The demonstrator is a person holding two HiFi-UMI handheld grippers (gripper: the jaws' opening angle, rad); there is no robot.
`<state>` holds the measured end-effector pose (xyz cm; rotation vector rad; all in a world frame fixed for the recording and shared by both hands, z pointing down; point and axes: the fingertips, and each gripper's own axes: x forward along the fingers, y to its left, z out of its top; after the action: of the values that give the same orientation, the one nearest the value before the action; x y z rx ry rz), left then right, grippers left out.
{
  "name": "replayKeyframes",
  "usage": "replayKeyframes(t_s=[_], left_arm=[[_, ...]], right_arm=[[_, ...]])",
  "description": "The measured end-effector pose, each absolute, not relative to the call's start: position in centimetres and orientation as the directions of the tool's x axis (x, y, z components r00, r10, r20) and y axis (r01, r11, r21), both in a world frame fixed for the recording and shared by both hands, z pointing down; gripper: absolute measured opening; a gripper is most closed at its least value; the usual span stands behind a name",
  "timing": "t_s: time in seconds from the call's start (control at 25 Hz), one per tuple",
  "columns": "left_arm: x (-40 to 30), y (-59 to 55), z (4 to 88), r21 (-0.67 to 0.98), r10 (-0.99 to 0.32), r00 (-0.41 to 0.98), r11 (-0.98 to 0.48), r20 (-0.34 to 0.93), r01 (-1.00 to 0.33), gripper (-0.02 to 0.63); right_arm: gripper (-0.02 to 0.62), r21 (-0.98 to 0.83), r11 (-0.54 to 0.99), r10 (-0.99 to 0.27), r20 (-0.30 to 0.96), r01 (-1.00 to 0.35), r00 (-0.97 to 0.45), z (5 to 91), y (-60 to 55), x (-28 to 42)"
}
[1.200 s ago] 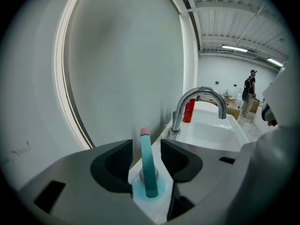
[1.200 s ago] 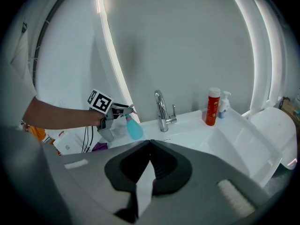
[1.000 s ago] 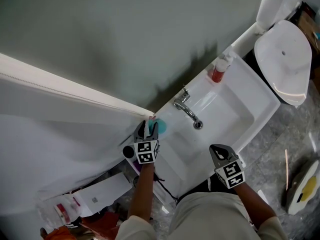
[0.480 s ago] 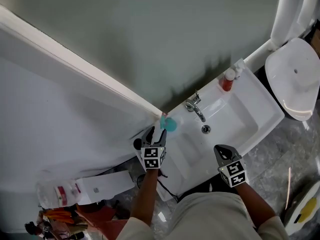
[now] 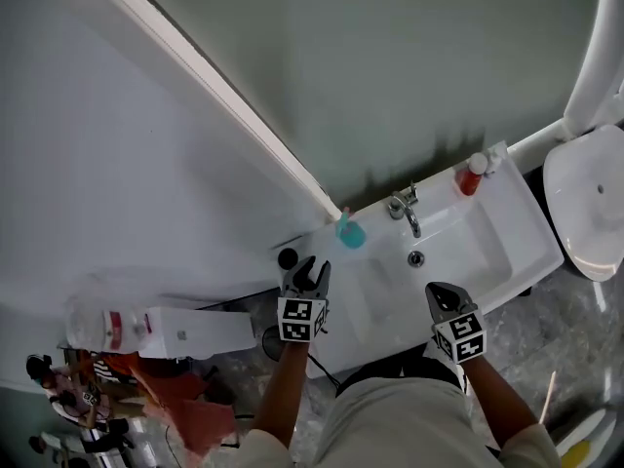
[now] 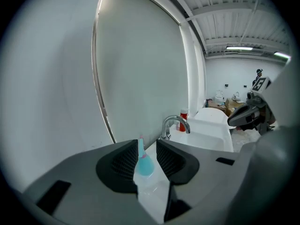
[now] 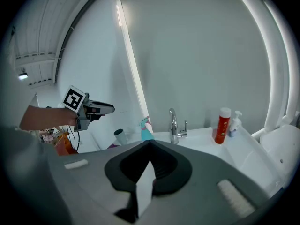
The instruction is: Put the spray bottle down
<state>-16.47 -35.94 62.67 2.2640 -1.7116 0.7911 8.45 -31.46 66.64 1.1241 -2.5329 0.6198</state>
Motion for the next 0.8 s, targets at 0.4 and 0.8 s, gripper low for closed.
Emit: replayKeyframes(t_s=[0.4, 0.8], left_arm=[[-19.8, -26.8, 60.5, -0.138, -0.849, 0.119, -0.219, 0.515, -0.966, 0.057], [-21.6, -20.4, 58.5, -0.039, -0.895, 0.114, -0.144, 0.43, -0.989, 0.025]], right_arm=[[0.011, -0.242, 0.674, -0.577, 0.419, -0.698, -0.702, 65.2, -30.2, 5.4], [0.011, -0.153, 0.713, -0.596, 0.381, -0.684, -0.707, 60.8, -26.5, 1.4]])
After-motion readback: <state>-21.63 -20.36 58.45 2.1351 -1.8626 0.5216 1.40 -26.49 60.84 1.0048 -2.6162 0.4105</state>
